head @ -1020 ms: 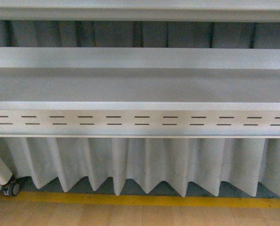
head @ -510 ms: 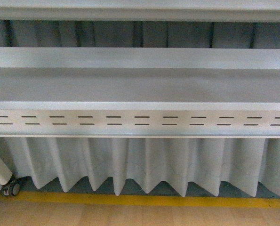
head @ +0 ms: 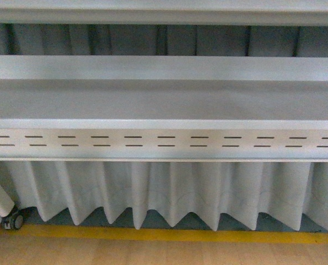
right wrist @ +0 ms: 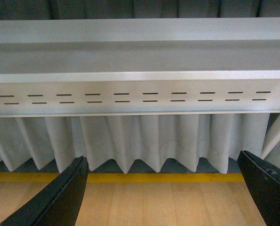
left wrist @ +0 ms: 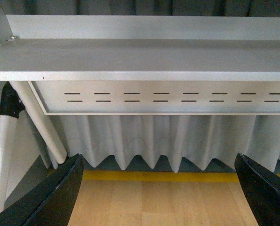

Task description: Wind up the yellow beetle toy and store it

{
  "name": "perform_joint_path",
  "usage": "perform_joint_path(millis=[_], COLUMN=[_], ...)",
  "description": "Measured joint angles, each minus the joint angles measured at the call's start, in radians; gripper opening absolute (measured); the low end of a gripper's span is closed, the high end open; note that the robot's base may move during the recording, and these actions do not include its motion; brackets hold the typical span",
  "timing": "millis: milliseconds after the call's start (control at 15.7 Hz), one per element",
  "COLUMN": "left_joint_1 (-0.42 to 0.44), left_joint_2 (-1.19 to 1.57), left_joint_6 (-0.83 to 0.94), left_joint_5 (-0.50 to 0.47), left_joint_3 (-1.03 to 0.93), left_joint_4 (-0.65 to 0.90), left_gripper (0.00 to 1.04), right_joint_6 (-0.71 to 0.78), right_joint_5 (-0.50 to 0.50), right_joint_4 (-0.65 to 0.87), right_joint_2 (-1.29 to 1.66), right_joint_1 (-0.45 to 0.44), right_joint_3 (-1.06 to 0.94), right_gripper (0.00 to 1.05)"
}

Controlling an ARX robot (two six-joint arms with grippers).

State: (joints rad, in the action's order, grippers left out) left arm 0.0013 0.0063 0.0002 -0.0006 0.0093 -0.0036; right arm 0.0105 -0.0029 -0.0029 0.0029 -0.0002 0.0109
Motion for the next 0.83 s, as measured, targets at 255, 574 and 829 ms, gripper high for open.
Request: perform_joint_path(millis=[255, 574, 829], left_joint_1=[0.0, 0.0, 0.0], left_joint_2=[0.0, 0.0, 0.0], left_joint_6=[0.0, 0.0, 0.0], left_joint_5=[0.0, 0.0, 0.0], left_joint_3=[0.0, 0.0, 0.0], left_joint_4=[0.0, 0.0, 0.0], left_gripper=[0.98, 0.98, 0.98], right_joint_6=[0.0, 0.0, 0.0], right_joint_5=[0.0, 0.0, 0.0], right_joint_4=[0.0, 0.0, 0.0], right_joint_2=[0.0, 0.0, 0.0], right_joint_1=[0.0, 0.0, 0.0], right_joint_3=[0.0, 0.0, 0.0], right_gripper=[0.98, 0.98, 0.98])
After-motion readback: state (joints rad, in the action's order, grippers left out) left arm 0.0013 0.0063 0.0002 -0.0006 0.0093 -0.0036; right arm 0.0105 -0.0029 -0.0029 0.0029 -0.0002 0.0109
